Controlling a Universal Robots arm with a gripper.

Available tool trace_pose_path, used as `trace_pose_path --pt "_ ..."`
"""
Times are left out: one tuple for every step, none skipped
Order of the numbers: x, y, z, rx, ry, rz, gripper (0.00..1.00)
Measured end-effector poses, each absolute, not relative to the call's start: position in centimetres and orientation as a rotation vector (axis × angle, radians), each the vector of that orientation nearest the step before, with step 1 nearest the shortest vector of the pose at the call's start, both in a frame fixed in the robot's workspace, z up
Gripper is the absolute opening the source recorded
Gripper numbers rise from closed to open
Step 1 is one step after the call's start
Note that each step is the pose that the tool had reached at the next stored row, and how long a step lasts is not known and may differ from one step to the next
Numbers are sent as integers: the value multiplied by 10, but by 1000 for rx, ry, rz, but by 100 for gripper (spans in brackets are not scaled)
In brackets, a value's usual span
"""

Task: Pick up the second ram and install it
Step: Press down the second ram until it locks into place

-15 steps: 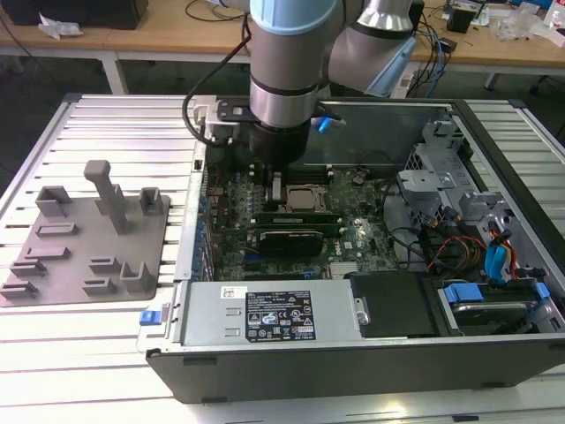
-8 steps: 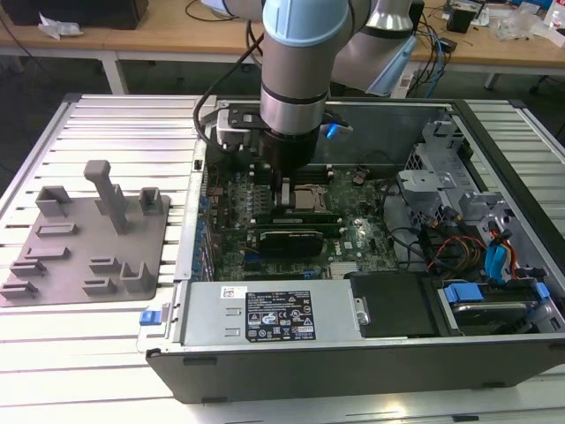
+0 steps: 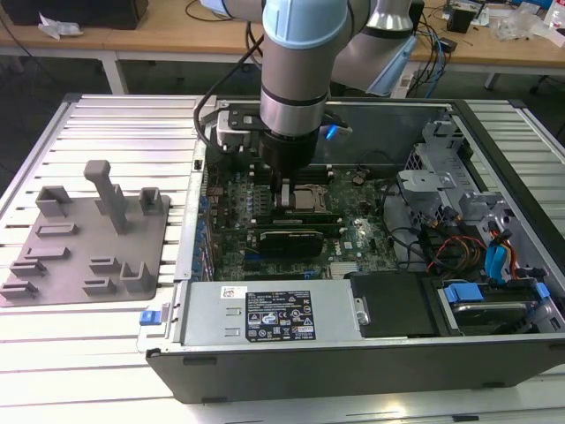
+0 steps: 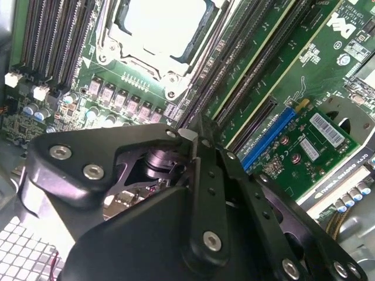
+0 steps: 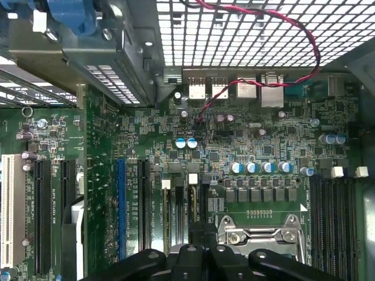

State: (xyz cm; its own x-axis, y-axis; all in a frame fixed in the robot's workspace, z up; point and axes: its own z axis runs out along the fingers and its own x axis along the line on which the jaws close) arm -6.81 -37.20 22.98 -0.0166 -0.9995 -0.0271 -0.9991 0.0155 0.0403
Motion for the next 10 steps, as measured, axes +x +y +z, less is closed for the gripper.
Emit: trace_pose_path --pt "-68 -372 230 2197 -2232 -75 8" --pt "-68 -372 230 2197 -2232 -75 8" --pt "-68 -372 229 2197 -2233 -75 8" --pt "-68 -372 229 2197 -2232 -75 8" --pt "-68 -372 229 2197 -2232 -75 8" --pt "-68 -372 229 2197 -2232 -75 8" --pt "-68 -372 230 2198 -2234 -75 8" --pt "-68 -372 237 2197 -2233 -75 8" --pt "-68 -372 242 2197 -2232 -75 8" --pt "-68 -372 243 2197 -2232 -75 8"
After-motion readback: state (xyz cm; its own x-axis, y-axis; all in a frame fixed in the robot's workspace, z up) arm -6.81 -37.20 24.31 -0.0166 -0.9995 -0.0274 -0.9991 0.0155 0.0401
